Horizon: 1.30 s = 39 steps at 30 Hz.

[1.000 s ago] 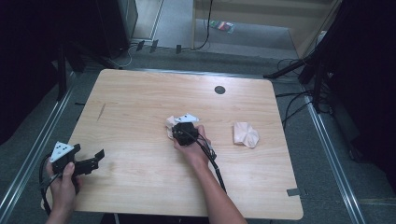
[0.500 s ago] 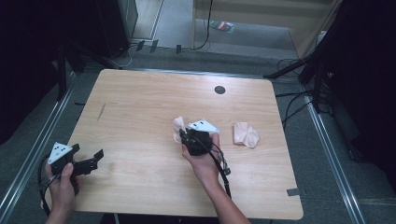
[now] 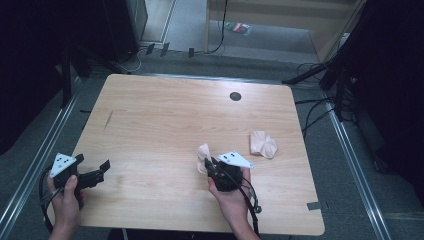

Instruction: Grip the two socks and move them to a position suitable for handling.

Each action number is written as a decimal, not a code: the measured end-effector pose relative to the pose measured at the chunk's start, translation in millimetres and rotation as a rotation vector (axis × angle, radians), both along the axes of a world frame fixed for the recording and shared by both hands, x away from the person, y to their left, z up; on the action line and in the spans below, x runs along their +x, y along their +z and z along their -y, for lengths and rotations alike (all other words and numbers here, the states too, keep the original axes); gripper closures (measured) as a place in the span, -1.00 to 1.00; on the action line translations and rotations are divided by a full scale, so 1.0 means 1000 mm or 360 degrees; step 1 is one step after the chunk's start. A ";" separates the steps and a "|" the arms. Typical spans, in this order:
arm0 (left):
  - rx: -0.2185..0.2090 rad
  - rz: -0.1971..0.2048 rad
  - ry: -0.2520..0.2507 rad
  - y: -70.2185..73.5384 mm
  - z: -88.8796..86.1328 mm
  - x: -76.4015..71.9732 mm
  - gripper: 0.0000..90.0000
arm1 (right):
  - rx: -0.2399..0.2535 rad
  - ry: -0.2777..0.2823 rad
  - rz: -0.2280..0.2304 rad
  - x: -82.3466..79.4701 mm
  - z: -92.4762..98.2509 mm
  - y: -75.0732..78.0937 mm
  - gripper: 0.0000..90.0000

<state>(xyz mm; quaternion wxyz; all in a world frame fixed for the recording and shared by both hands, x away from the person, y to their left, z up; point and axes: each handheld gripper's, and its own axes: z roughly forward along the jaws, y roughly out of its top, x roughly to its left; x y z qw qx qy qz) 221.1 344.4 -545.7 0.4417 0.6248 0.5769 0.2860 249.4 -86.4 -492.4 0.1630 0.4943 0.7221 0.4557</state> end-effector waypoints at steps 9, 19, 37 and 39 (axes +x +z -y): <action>0.0010 0.0074 -0.0063 0.012 0.025 -0.008 -0.98 | -0.0047 0.0014 -0.0042 -0.022 -0.019 -0.019 0.78; -0.0004 0.0091 -0.0299 0.024 0.082 -0.019 -0.98 | -0.0061 0.0049 -0.0119 -0.030 -0.041 -0.046 0.60; 0.0011 0.0005 -0.0400 0.020 0.112 -0.021 -0.98 | -0.0220 0.0375 -0.0036 -0.051 -0.063 -0.047 0.65; 0.0017 -0.0006 -0.0422 0.019 0.116 -0.021 -0.98 | -0.0214 0.0382 -0.0068 -0.048 -0.064 -0.051 0.63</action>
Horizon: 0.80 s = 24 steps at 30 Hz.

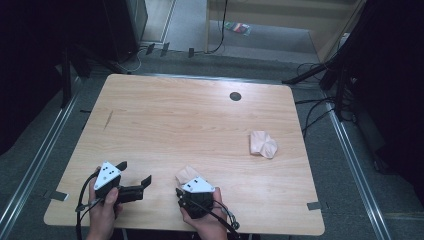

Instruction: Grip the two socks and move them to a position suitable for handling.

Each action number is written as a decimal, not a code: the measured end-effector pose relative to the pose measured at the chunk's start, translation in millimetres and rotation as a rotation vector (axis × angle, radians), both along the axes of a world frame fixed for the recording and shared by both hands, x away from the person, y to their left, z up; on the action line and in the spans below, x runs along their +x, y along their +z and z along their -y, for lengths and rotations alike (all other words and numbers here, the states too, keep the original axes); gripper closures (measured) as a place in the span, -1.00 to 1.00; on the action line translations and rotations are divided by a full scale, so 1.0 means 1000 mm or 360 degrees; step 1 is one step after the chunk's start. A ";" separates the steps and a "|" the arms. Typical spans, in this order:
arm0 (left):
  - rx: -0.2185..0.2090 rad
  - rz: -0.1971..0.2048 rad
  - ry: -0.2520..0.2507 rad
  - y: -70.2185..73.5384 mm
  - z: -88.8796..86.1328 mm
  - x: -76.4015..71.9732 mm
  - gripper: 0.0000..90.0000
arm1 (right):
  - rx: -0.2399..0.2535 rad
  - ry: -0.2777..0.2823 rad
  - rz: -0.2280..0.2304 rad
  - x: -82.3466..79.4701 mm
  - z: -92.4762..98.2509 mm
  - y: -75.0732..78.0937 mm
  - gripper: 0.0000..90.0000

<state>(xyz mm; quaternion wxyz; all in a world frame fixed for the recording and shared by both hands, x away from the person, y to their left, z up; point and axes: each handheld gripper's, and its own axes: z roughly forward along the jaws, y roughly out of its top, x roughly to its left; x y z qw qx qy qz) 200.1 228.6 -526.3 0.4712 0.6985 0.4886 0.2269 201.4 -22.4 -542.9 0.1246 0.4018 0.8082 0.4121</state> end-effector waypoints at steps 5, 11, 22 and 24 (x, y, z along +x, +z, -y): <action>0.0000 -0.0024 -0.0052 -0.002 0.010 0.000 -0.98 | -0.0019 0.0005 -0.0004 0.002 -0.001 -0.005 0.69; 0.0011 -0.0111 -0.0140 -0.006 0.022 0.002 -0.98 | 0.0018 -0.0024 -0.0030 0.004 0.003 -0.005 0.99; -0.0002 -0.0237 -0.0365 -0.011 0.057 0.004 -0.44 | 0.0271 -0.0134 -0.0025 0.007 0.020 0.016 1.00; 0.0013 -0.0263 -0.0426 -0.013 0.067 0.004 -0.35 | 0.0304 -0.0155 -0.0028 0.007 0.023 0.019 1.00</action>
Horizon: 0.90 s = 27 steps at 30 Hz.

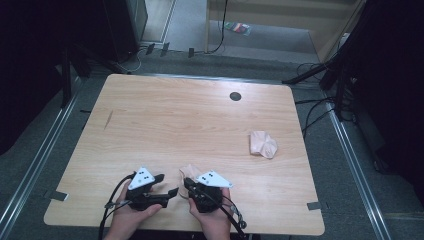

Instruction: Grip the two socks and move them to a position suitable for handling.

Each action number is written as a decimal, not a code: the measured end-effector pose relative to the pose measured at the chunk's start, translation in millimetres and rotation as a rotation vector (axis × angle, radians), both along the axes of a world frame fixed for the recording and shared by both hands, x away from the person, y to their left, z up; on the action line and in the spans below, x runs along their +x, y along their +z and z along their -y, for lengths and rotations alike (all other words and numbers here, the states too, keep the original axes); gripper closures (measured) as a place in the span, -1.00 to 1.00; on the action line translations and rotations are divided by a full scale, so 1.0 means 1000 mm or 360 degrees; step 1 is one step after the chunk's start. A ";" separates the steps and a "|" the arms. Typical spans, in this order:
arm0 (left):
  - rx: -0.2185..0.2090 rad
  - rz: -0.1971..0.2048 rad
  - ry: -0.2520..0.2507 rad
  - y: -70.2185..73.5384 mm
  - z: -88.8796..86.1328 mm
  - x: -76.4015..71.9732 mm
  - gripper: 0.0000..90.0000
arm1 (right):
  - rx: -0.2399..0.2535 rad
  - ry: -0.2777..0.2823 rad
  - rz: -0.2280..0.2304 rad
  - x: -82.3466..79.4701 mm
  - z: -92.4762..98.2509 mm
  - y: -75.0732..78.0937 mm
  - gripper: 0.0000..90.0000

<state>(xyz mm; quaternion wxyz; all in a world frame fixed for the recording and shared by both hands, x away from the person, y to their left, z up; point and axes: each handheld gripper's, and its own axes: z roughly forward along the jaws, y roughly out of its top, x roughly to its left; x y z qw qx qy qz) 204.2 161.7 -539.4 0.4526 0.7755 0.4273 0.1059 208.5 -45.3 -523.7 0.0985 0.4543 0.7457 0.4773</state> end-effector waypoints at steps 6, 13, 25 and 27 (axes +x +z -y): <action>0.0092 -0.0036 -0.0125 -0.005 0.033 0.001 -0.03 | 0.0095 -0.0060 0.0000 0.003 0.011 0.007 1.00; 0.0235 -0.0044 -0.0095 -0.008 0.040 0.006 0.55 | 0.0146 -0.0115 0.0031 0.006 0.025 0.016 1.00; 0.0239 -0.0035 -0.0133 0.010 -0.029 0.015 1.00 | 0.0065 -0.0318 0.0059 0.008 0.078 0.026 1.00; 0.0264 -0.0016 -0.0135 0.013 -0.035 0.013 1.00 | 0.0105 -0.0310 -0.0045 0.008 0.088 0.019 1.00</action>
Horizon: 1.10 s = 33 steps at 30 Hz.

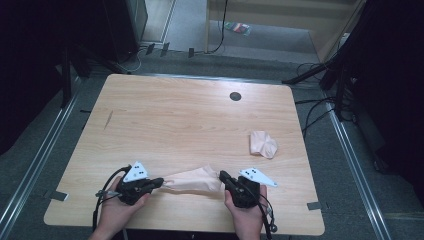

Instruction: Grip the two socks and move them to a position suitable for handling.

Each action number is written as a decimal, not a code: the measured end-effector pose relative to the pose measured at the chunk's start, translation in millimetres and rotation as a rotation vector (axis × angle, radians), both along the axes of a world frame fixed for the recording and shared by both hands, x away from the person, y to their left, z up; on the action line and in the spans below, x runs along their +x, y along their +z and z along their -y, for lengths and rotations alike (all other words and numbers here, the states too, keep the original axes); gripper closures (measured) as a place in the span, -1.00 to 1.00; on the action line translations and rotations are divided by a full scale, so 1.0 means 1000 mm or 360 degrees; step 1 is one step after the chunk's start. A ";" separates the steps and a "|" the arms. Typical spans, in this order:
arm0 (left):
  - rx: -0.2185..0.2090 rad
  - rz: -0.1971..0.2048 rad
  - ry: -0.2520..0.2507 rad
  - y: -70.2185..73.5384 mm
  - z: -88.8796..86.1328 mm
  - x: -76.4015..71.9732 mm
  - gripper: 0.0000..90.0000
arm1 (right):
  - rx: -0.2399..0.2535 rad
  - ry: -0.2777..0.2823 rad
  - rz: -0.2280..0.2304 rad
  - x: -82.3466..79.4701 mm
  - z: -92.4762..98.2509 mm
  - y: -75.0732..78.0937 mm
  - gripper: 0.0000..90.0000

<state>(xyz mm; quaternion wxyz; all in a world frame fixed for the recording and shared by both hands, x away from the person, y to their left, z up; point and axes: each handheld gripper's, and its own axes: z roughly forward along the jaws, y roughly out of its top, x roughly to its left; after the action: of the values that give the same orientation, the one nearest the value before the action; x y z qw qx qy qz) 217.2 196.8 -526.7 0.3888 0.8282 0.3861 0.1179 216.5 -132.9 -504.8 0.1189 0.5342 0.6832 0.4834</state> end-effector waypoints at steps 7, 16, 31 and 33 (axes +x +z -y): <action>0.0078 0.0037 -0.0113 -0.005 0.004 -0.005 1.00 | -0.0086 0.0001 -0.0048 0.000 0.000 -0.020 1.00; -0.0117 0.0062 -0.0148 -0.011 0.005 -0.008 0.14 | -0.0019 -0.0033 0.0028 0.000 0.008 -0.021 0.45; -0.0493 0.0188 0.0145 -0.006 -0.051 0.010 -0.22 | -0.0122 -0.0415 0.0141 0.033 0.073 -0.008 0.43; -0.0486 0.0216 0.0189 -0.007 -0.059 0.013 -0.25 | -0.0128 -0.0436 0.0129 0.039 0.078 -0.008 0.42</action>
<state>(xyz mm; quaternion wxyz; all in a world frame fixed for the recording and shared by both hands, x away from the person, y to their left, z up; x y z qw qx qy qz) 230.1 255.7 -533.4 0.5275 0.7254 0.4206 0.1364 255.1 -210.5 -513.2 0.2323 0.5974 0.6174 0.4561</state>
